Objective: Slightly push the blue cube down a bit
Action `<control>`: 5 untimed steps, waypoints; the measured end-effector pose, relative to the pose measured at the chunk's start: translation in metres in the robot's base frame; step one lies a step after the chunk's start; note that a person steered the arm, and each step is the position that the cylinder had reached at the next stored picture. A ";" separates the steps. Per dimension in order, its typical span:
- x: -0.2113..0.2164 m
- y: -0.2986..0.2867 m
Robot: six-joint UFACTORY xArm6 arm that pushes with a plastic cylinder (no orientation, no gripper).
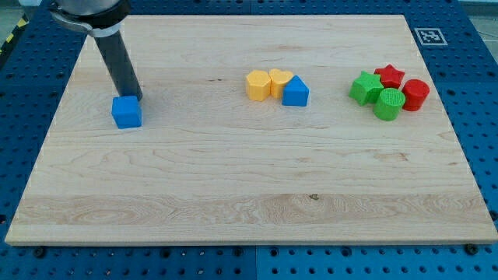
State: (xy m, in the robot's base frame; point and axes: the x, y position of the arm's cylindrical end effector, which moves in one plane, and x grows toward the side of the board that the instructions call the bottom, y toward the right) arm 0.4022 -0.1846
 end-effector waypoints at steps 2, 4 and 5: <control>0.000 0.009; 0.000 0.025; 0.000 0.040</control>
